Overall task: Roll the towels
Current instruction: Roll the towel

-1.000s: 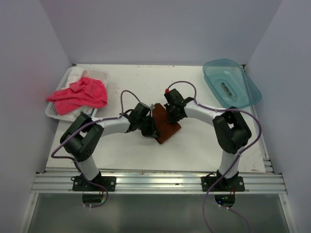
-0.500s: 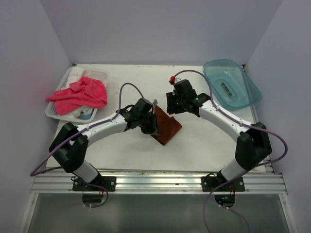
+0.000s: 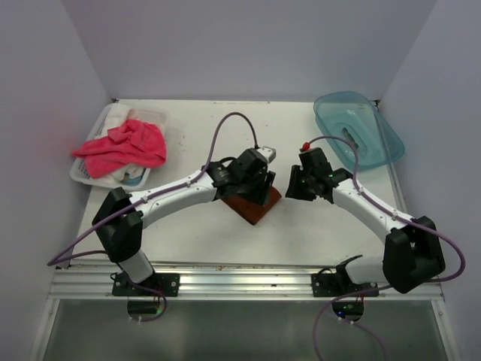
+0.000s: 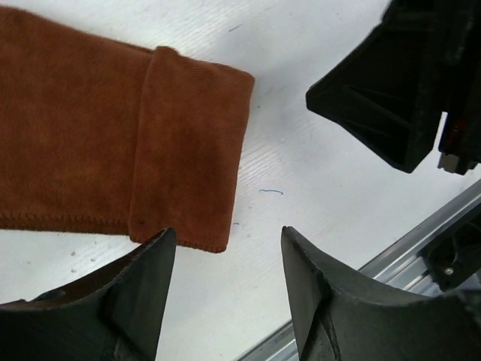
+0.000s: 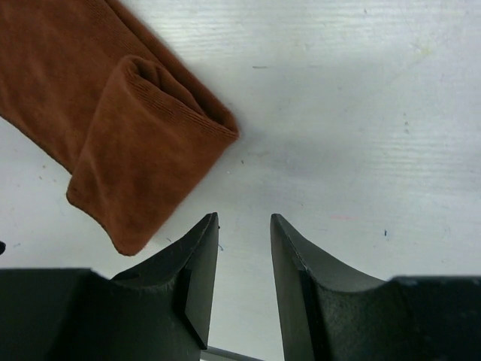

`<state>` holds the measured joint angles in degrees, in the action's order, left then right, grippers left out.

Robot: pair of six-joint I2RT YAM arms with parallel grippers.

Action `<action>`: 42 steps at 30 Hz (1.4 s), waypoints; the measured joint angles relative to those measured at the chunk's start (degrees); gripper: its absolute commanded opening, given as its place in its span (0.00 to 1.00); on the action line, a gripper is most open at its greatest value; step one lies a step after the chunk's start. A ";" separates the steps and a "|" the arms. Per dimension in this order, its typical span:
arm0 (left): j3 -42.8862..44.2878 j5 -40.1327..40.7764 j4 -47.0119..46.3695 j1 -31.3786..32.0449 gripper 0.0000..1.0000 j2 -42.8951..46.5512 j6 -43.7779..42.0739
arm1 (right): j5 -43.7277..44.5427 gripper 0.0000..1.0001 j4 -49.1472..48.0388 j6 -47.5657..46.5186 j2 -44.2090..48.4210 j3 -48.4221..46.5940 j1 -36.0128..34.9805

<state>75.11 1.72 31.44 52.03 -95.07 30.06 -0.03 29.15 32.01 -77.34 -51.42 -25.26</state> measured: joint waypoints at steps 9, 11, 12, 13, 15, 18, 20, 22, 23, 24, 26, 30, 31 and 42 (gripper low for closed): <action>3.52 6.08 1.31 8.70 0.66 -8.52 -8.68 | -1.05 0.41 1.81 1.31 7.43 2.89 6.05; 3.50 6.29 1.60 9.42 0.67 -9.90 -9.86 | -1.05 0.41 2.27 1.18 8.52 2.89 7.23; 3.41 6.43 1.62 9.53 0.67 -10.25 -10.25 | -1.05 0.41 2.58 1.11 8.92 2.89 7.80; 3.37 6.54 1.68 9.62 0.67 -10.51 -10.64 | -1.05 0.41 2.89 1.03 9.16 2.89 8.22; 3.23 7.08 1.64 9.66 0.66 -10.91 -11.34 | -1.09 0.41 3.23 0.98 9.25 2.89 8.55; 3.23 8.37 1.40 9.66 0.65 -11.98 -11.91 | -1.25 0.41 3.63 0.96 9.25 2.91 8.57; 3.23 9.55 1.22 9.64 0.64 -12.98 -12.17 | -1.27 0.41 3.65 0.96 9.25 2.91 8.61; 3.23 10.82 1.20 9.64 0.64 -13.99 -12.33 | -1.27 0.41 3.67 0.96 9.25 2.91 8.68; 3.23 11.32 1.22 9.64 0.64 -14.29 -12.39 | -1.27 0.41 3.72 0.96 9.25 2.91 8.68; 3.23 12.07 1.20 9.64 0.64 -14.64 -12.66 | -1.27 0.41 3.74 0.96 9.25 2.91 8.72; 3.23 13.20 1.18 9.64 0.64 -15.17 -12.81 | -1.25 0.41 3.78 0.96 9.25 2.91 8.79; 3.23 15.10 0.72 9.64 0.61 -16.70 -13.20 | -1.27 0.41 3.85 0.96 9.25 2.91 8.83; 3.23 15.39 0.61 9.64 0.60 -17.09 -13.22 | -1.27 0.41 3.85 0.96 9.25 2.91 8.83; 3.02 12.92 -1.36 6.58 0.27 -18.12 -13.75 | -1.29 0.41 3.89 0.94 9.25 2.91 8.94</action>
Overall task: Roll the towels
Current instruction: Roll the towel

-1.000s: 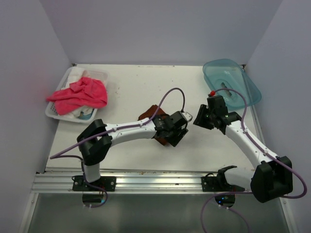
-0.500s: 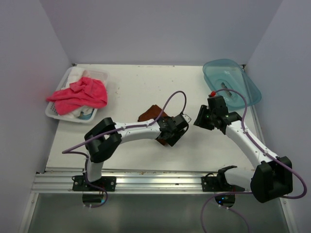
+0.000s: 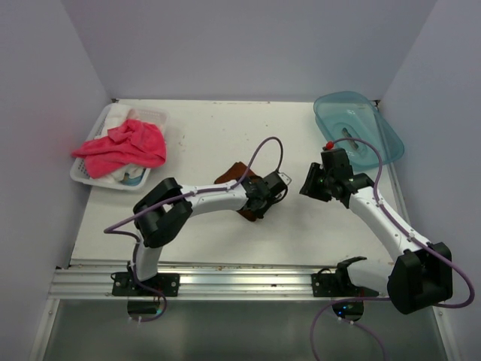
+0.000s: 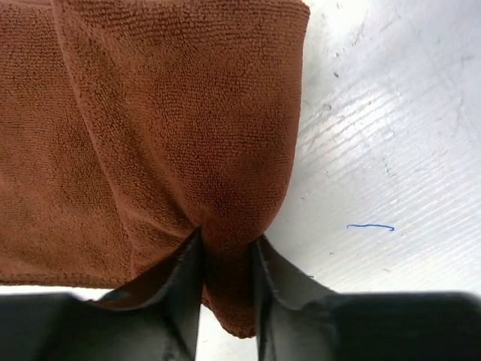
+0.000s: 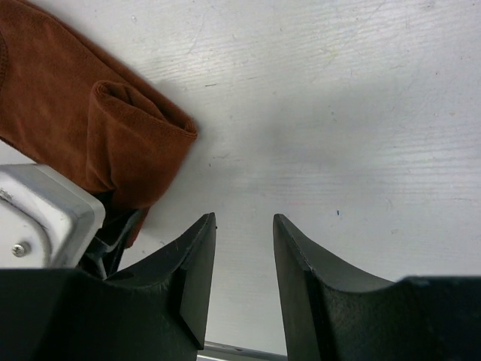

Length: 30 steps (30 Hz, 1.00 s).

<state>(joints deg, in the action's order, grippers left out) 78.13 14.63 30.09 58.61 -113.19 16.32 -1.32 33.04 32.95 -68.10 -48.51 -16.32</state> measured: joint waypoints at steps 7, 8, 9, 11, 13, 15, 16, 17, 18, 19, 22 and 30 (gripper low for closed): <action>-1.27 -12.68 -3.04 -5.42 0.03 1.53 0.57 | -0.85 0.41 0.20 -0.02 0.00 -0.02 0.00; -1.60 -14.67 -3.41 -6.14 0.02 1.77 0.70 | -1.09 0.41 0.31 -0.07 0.00 -0.09 0.00; -2.12 -17.33 -4.13 -7.13 0.02 2.10 0.94 | -1.33 0.41 0.39 -0.15 0.00 -0.22 0.00; -3.30 -22.47 -5.68 -9.14 0.00 2.64 1.62 | -1.60 0.41 0.46 -0.22 0.00 -0.63 0.00; -4.83 -27.71 -7.58 -11.02 0.00 3.10 2.82 | -2.49 0.39 0.37 -0.31 0.00 -1.27 0.00; -6.86 -32.72 -10.12 -12.48 0.00 3.56 4.31 | -3.52 0.37 0.13 -0.35 0.00 -1.86 -0.09; -8.02 -35.56 -11.63 -13.22 0.00 3.74 5.31 | -4.20 0.37 -0.11 -0.31 0.00 -2.05 -0.26; -9.33 -38.18 -13.38 -13.81 0.00 3.96 6.14 | -4.48 0.37 -0.44 -0.24 -0.02 -2.14 -0.52; -10.51 -40.59 -14.84 -14.32 0.00 4.17 7.17 | -4.66 0.37 -0.61 -0.11 -0.09 -2.23 -0.87; -11.82 -43.54 -16.59 -14.88 0.00 4.33 8.41 | -4.81 0.37 -0.76 0.02 -0.22 -2.34 -1.42; -15.26 -50.14 -21.16 -16.09 0.00 4.61 11.30 | -4.92 0.44 -1.05 0.42 -1.11 -2.91 -4.22; -19.54 -57.16 -27.56 -16.87 0.00 4.61 15.78 | -1.51 0.43 -0.37 1.88 -8.48 -7.61 -13.22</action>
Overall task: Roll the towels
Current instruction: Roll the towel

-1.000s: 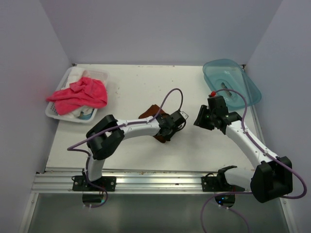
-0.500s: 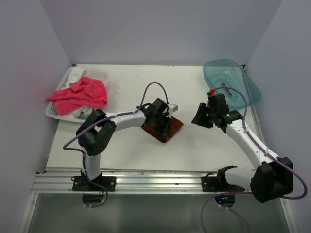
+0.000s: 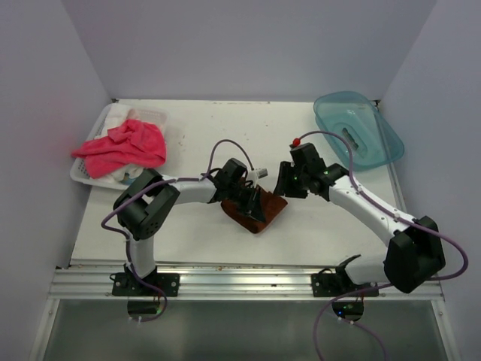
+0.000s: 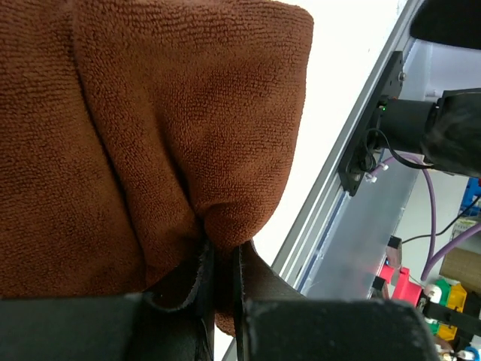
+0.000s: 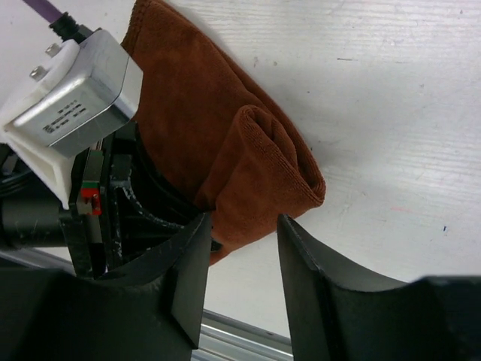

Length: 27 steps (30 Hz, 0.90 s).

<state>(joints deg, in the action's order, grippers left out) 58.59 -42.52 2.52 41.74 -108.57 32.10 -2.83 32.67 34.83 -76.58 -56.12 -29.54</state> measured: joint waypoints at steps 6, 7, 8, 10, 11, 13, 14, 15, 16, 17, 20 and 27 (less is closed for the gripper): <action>-0.11 -0.61 -0.76 0.00 0.00 0.00 0.42 | 1.81 0.24 0.63 1.22 -3.26 -1.79 -1.38; -0.11 -0.61 -0.79 0.00 0.00 0.00 0.42 | 1.84 0.22 0.46 1.27 -3.56 -1.84 -1.77; -0.11 -0.61 -0.79 0.00 0.00 0.00 0.42 | 1.81 0.22 0.28 1.38 -3.80 -1.86 -2.19; -0.11 -0.66 -0.79 0.00 0.00 0.00 0.44 | 1.79 0.18 -0.04 1.62 -4.90 -2.03 -2.86; -0.11 -0.70 -0.81 0.00 0.00 0.00 0.46 | 1.77 0.15 -0.39 1.68 -5.75 -2.14 -3.17; -0.11 -0.72 -0.79 0.00 0.00 0.00 0.46 | 1.84 0.06 -0.66 1.88 -8.39 -2.47 -3.37; -0.11 -0.74 -0.79 0.00 0.00 0.00 0.46 | 2.08 0.04 -0.59 2.08 -10.14 -2.69 -3.39; -0.11 -0.74 -0.76 0.00 0.00 0.00 0.46 | 2.71 0.03 -0.48 2.27 -12.09 -2.82 -3.41; -0.11 -0.72 -0.79 0.00 0.00 0.00 0.46 | 3.28 0.03 -0.44 2.40 -13.62 -2.86 -3.41; -0.11 -0.72 -0.79 0.00 0.00 0.00 0.46 | 3.76 0.03 -0.26 2.62 -15.43 -2.86 -3.41; -0.11 -0.63 -0.92 -0.02 0.00 0.00 0.46 | 4.87 0.02 0.24 3.52 -18.36 -2.78 -3.41; -0.11 -0.72 -1.20 -0.11 0.00 0.00 0.98 | 6.64 0.25 0.74 4.07 -15.50 -3.41 -3.45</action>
<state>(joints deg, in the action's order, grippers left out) 58.48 -43.24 1.32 41.63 -108.57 33.08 3.81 33.41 38.89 -92.07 -59.53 -32.99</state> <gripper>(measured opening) 0.106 0.106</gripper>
